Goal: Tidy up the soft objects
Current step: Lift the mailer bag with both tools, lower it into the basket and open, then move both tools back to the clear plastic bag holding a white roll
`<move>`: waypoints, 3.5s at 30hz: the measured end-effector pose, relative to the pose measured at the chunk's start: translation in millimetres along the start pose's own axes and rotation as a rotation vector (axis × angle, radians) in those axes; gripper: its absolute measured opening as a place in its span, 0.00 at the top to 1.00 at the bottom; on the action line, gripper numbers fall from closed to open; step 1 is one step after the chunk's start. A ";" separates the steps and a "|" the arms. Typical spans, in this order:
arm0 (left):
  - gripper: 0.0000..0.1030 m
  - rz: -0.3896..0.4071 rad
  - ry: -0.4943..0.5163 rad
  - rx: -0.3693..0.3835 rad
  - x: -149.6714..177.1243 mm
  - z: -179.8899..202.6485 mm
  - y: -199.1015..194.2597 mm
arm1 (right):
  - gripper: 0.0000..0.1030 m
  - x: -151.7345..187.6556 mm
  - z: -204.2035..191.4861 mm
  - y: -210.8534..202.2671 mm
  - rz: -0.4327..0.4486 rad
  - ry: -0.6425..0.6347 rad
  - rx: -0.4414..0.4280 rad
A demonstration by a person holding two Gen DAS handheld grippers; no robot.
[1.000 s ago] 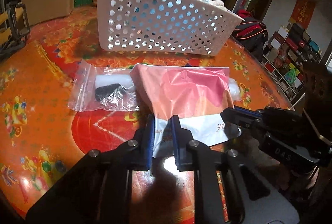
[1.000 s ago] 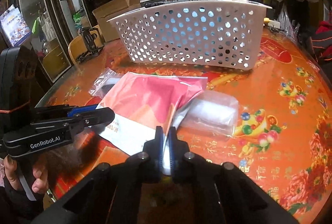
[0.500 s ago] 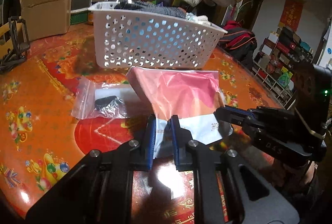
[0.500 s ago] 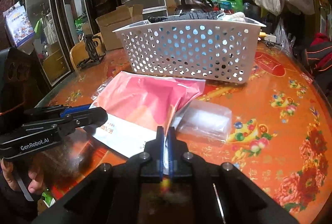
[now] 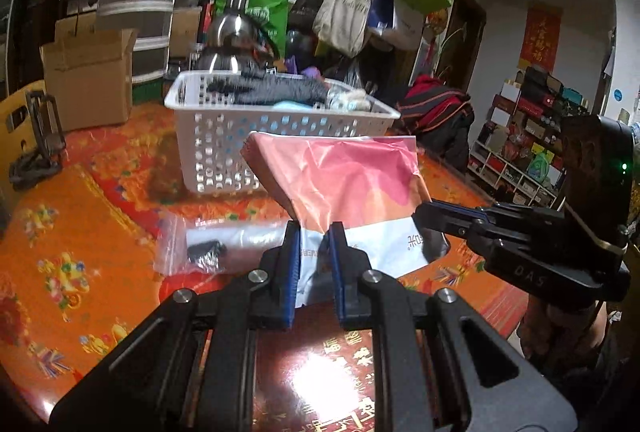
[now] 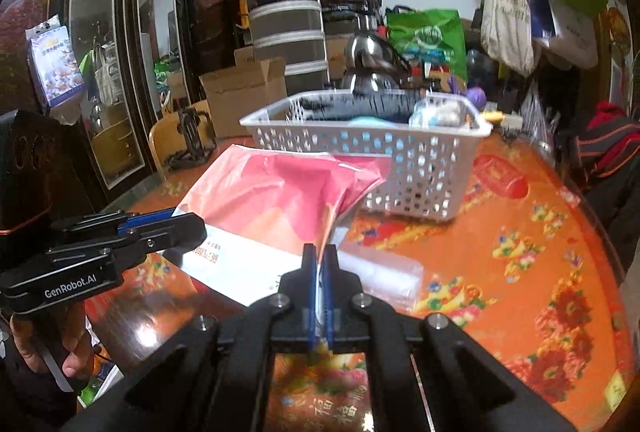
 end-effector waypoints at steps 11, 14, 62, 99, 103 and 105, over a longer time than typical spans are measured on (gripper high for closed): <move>0.88 0.094 0.061 -0.012 -73.5 14.7 -21.4 | 0.98 -74.1 -5.1 -22.5 0.112 -0.076 0.035; 0.88 0.116 0.067 0.000 -105.0 15.7 -20.7 | 0.98 -101.2 -0.3 -22.4 0.139 -0.085 0.043; 0.19 -0.092 -0.052 -0.185 -164.9 -105.2 186.9 | 0.31 -150.9 93.2 162.4 -0.069 -0.031 0.160; 0.07 -0.341 -0.159 -0.289 21.5 -136.5 88.3 | 0.21 39.0 84.0 83.8 -0.298 0.111 0.129; 0.07 -0.375 -0.117 -0.284 29.1 -127.2 104.2 | 0.22 40.6 78.5 85.7 -0.309 0.087 0.112; 0.07 -0.382 -0.107 -0.281 31.0 -123.8 108.8 | 0.23 42.3 75.5 90.8 -0.325 0.079 0.106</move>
Point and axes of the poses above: each gripper's, at about its wrist camera, not at the fingertips, and y roughly the way its jaws point, z to its right, x to its underside, the point moved 5 cm from there along y, roughly the way its jaws point, and after that the axes turned 5 degrees about z, right-handed, at the moved point
